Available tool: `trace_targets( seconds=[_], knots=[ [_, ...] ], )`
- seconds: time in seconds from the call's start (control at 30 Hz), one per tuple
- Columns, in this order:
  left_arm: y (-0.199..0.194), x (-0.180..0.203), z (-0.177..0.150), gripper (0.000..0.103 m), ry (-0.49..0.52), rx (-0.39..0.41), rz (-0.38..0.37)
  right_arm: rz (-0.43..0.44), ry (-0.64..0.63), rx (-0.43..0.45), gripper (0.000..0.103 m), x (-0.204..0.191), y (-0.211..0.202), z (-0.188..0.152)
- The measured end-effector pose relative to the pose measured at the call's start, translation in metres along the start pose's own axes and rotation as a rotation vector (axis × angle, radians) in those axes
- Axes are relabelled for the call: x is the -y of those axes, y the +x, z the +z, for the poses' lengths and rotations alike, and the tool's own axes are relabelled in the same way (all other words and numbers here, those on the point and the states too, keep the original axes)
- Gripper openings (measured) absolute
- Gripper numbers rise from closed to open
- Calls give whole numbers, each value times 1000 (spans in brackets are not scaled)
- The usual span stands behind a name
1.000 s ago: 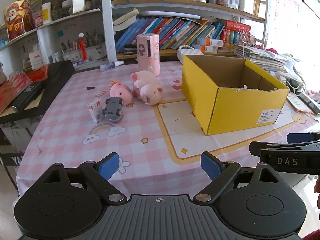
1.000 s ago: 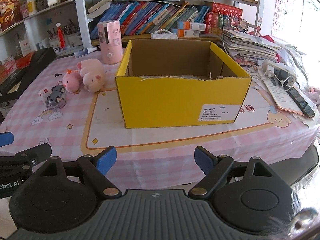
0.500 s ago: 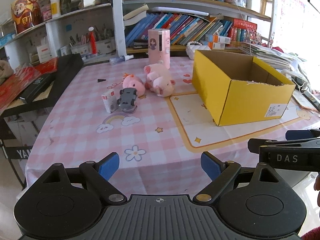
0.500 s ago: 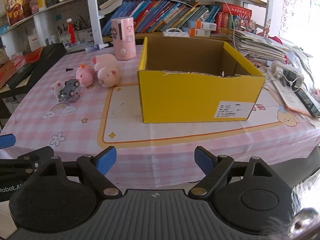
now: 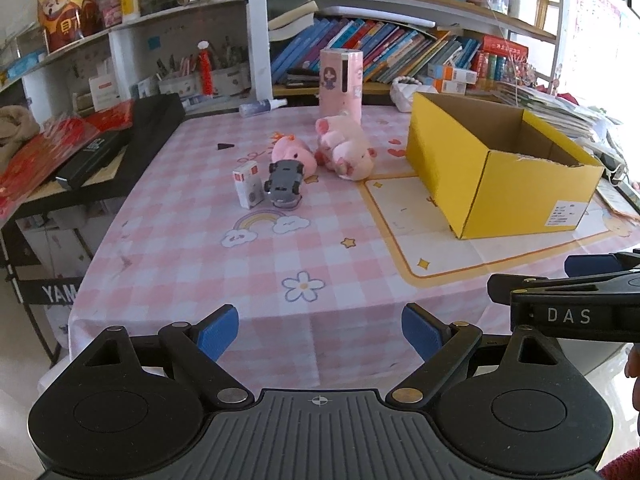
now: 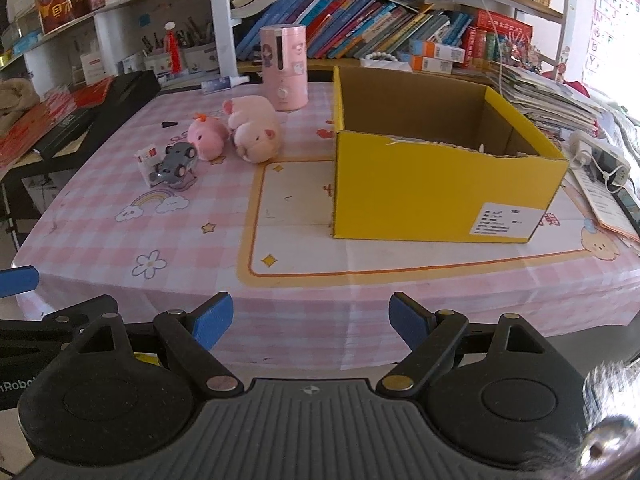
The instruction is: Organize objects
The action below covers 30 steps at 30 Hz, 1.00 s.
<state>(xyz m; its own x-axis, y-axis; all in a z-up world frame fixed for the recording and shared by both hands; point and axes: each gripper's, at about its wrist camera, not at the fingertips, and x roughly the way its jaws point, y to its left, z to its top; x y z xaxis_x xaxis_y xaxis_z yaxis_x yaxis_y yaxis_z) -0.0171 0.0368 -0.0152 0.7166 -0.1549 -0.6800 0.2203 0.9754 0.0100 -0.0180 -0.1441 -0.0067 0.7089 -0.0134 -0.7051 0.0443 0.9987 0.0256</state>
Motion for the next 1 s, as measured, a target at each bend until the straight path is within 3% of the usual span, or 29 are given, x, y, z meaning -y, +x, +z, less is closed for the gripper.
trace_targets(
  seconds=[0.53,1.0],
  knots=[
    [7,-35,-1,91,-82,-23,86,93,-89,-25,85,-38,24,12],
    [47,-47,34,91,-89,-31,128,154,-123,-20,82,-49,72,58]
  ],
)
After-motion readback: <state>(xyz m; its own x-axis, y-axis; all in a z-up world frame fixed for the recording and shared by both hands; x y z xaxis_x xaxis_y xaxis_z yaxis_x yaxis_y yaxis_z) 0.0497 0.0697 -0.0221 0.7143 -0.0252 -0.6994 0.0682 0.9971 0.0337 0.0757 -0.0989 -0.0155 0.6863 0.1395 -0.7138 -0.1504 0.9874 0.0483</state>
